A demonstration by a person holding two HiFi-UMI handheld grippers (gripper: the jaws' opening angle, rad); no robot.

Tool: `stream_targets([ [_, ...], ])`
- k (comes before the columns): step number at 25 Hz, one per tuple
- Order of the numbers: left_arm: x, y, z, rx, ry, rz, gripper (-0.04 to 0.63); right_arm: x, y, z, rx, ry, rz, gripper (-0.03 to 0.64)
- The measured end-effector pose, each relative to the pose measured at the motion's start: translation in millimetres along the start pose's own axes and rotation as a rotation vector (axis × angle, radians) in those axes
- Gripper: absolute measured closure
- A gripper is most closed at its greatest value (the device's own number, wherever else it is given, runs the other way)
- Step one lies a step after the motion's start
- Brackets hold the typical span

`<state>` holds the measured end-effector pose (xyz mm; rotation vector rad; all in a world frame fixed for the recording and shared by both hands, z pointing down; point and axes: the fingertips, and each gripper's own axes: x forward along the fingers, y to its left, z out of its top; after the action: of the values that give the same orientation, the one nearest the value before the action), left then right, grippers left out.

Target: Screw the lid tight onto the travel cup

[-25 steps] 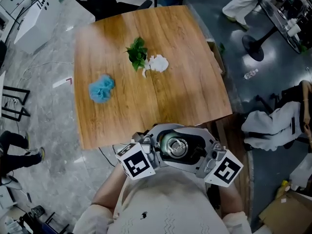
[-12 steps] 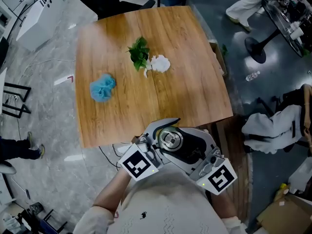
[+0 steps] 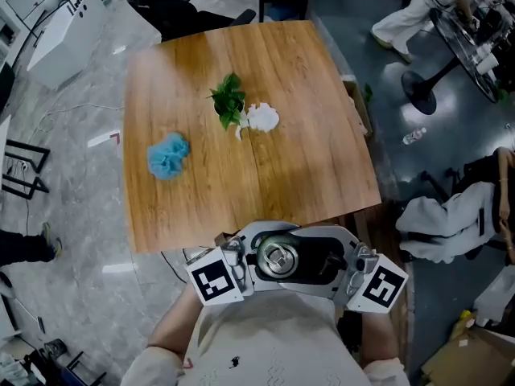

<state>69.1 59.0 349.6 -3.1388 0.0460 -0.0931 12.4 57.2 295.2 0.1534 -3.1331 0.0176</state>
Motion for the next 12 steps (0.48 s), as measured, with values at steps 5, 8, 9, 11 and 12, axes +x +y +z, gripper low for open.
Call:
stream_targets([
  [5,5,16,9,0.024,-0.043,0.092,0.190,6,-9,7,-0.017,-0.045,-0.032,0.357],
  [8,-7,51,9,0.030,-0.042,0.290,0.190,8,-31,8,-0.052,-0.062,-0.238,0.371],
  [9,-13,63,6,0.022,-0.025,0.365,0.190,9,-39,8,-0.065,-0.062,-0.311,0.377],
  [11,-23,84,0,-0.003,0.011,0.485,0.190,13,-50,5,-0.081,-0.047,-0.436,0.388],
  [12,-25,89,-2,-0.007,0.018,0.508,0.190,15,-52,1,-0.079,-0.032,-0.471,0.390],
])
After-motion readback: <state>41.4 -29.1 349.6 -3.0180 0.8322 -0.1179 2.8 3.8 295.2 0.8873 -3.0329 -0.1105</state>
